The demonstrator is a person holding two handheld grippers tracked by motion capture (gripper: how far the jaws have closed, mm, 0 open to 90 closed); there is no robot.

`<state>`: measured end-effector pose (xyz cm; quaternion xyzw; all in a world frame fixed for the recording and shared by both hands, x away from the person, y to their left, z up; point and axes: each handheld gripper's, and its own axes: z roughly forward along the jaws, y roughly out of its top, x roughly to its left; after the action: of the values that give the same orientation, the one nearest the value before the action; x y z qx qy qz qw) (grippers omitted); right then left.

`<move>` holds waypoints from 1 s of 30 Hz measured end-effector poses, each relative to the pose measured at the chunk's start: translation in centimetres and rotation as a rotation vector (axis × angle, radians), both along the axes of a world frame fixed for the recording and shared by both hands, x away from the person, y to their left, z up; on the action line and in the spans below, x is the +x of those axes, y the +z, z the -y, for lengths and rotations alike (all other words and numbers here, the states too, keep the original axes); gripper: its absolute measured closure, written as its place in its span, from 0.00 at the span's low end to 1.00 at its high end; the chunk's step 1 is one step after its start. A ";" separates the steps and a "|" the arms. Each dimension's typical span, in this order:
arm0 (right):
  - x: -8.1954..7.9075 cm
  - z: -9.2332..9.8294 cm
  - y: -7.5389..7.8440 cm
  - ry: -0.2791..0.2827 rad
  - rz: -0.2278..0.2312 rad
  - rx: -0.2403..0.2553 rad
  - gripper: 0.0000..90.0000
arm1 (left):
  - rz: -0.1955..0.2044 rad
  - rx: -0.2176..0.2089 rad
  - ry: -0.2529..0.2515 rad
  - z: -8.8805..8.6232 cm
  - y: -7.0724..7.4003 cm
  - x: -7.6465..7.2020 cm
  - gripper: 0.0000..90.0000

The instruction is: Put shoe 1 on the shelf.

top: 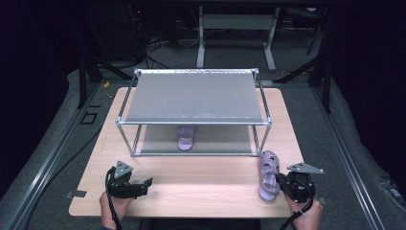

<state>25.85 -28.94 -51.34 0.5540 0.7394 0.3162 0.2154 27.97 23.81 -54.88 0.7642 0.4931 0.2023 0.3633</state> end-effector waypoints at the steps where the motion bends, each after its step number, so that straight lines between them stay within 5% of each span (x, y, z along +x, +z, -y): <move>1: -0.1 0.1 0.0 0.008 0.000 -0.008 0.92 | -0.003 -0.001 0.002 0.0 -0.1 0.0 0.09; 11: -0.2 1.1 0.4 0.159 0.008 -0.084 0.90 | 0.000 -0.007 0.009 -0.1 -0.2 -0.1 0.09; 13: -0.1 1.3 0.4 0.149 0.010 -0.088 0.82 | -0.001 -0.005 0.009 -0.2 -0.2 -0.2 0.09; 18: -0.7 1.8 0.7 0.150 0.039 0.033 0.66 | 0.005 -0.007 0.011 -0.3 0.0 -0.2 0.09; 21: -1.4 1.9 0.7 0.101 0.068 0.099 0.45 | 0.005 -0.008 0.006 -0.3 0.0 -0.3 0.09; 23: -1.8 1.5 0.4 0.064 0.065 0.112 0.29 | 0.005 -0.007 0.007 -0.3 0.0 -0.3 0.09; 30: -2.5 -0.7 -1.3 0.003 0.077 0.098 0.09 | -0.003 0.005 0.019 -0.3 -0.2 -0.2 0.06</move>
<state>23.35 -28.21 -52.66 0.5502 0.7150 0.3734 0.2157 27.74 24.15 -55.09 0.7607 0.5005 0.2057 0.3586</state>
